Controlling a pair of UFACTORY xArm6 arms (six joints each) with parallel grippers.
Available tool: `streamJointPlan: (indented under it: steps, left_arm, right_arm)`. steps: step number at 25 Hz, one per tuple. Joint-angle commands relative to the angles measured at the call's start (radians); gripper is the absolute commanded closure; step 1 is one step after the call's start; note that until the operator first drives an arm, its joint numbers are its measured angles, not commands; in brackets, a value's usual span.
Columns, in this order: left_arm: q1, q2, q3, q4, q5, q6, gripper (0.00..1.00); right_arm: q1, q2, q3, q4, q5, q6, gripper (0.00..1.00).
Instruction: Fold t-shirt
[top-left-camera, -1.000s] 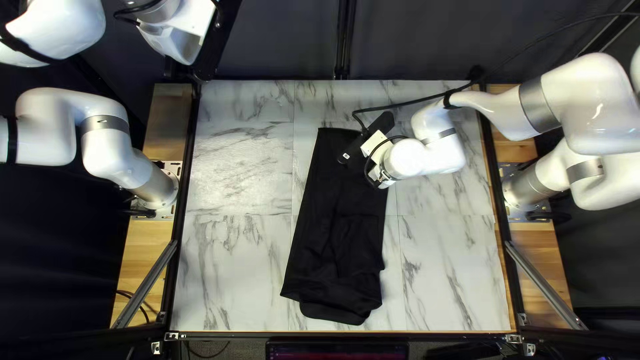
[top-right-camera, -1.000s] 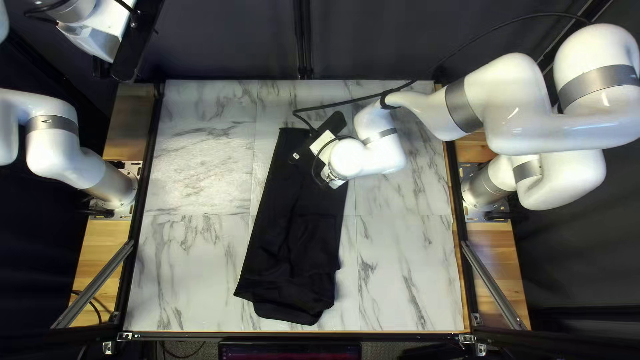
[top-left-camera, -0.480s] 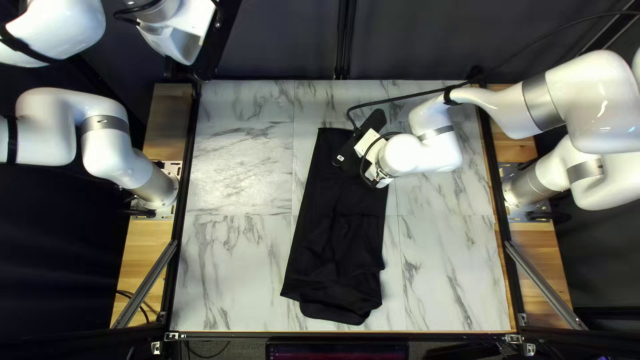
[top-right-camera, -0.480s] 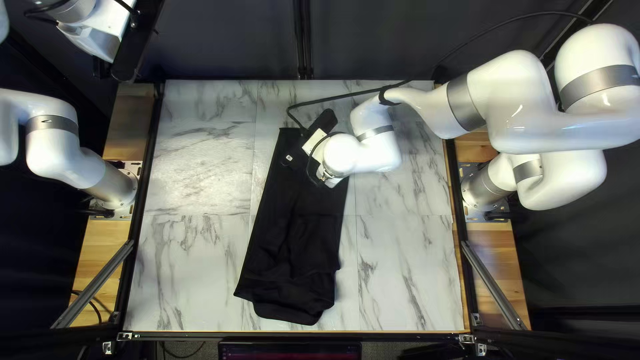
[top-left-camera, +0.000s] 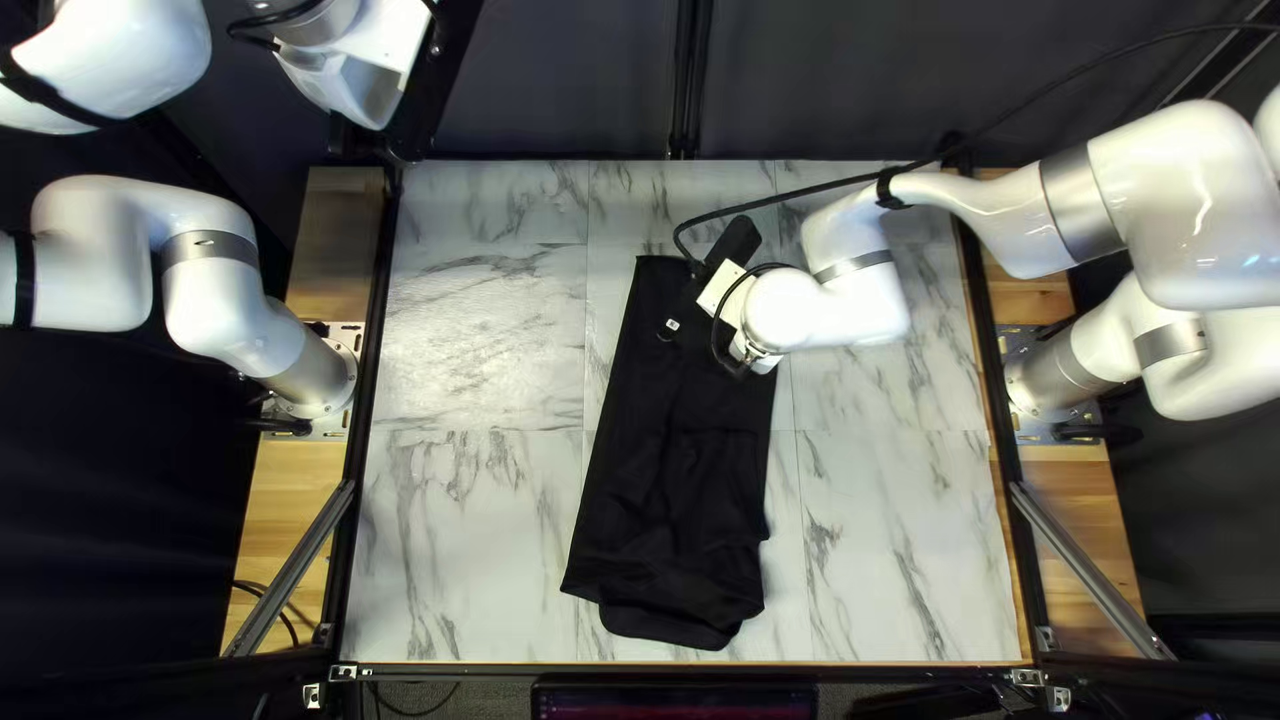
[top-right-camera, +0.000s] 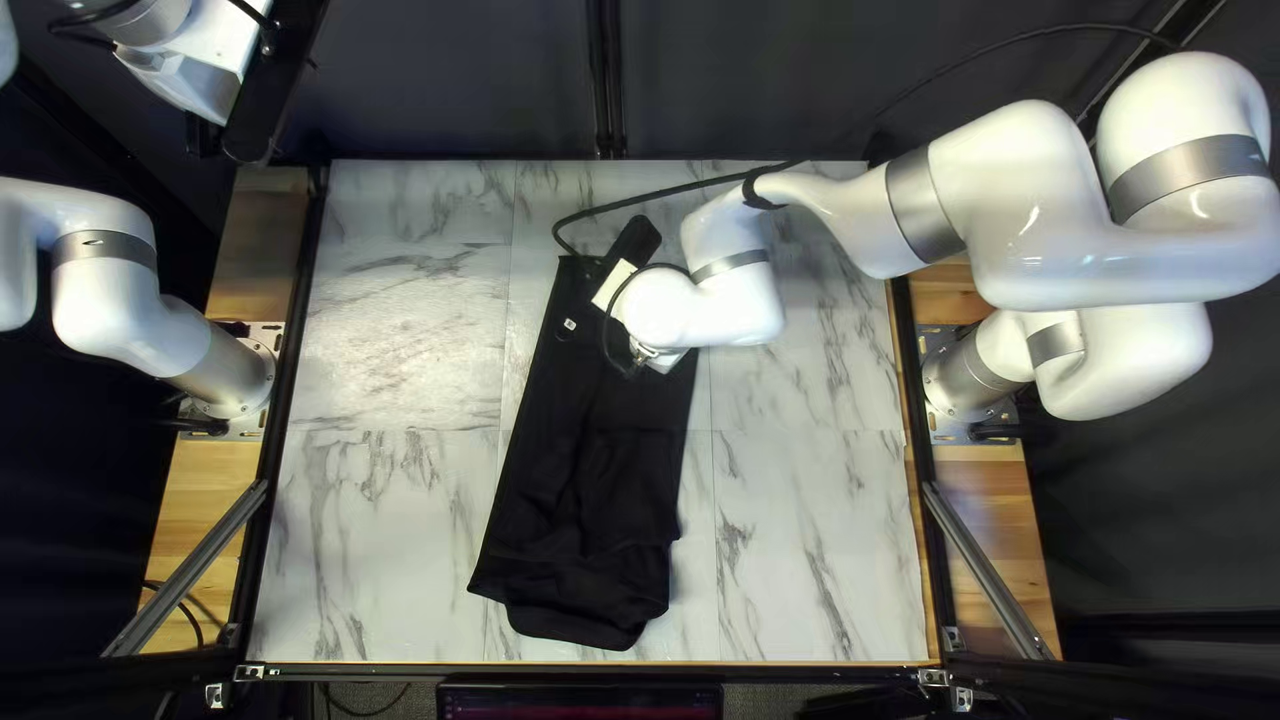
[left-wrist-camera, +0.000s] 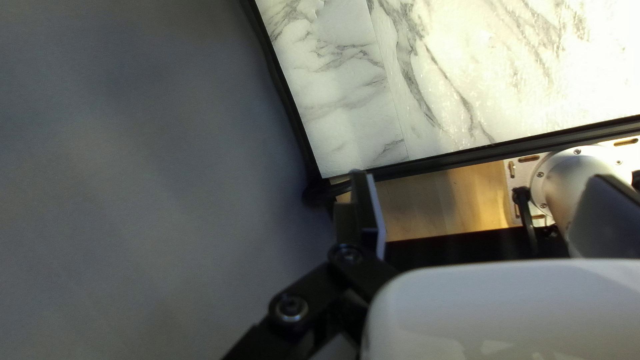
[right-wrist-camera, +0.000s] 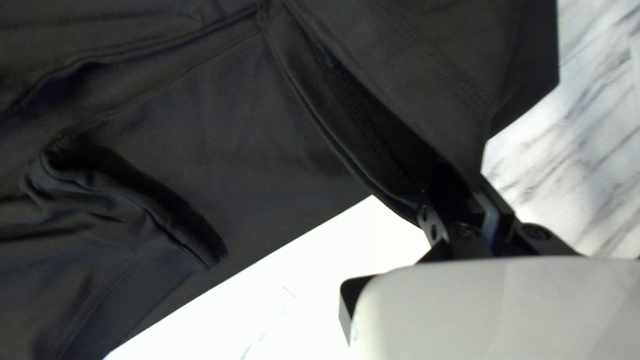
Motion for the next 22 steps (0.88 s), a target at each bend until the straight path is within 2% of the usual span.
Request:
streamJointPlan:
  steps: [1, 10, 22]
  left_arm:
    - [0.0, 0.0, 0.0, 0.0, 0.0, 0.0, 0.0]
    - [0.0, 0.0, 0.0, 0.0, 0.0, 0.0, 0.0]
    - [0.0, 0.0, 0.0, 0.0, 0.0, 0.0, 0.0]
  right_arm:
    - [0.001, 0.006, -0.016, -0.001, 0.032, -0.033, 1.0]
    - [0.021, -0.024, -0.04, -0.015, 0.128, -0.038, 1.0]
    - [0.027, 0.025, 0.0, 0.0, 0.03, -0.045, 0.99]
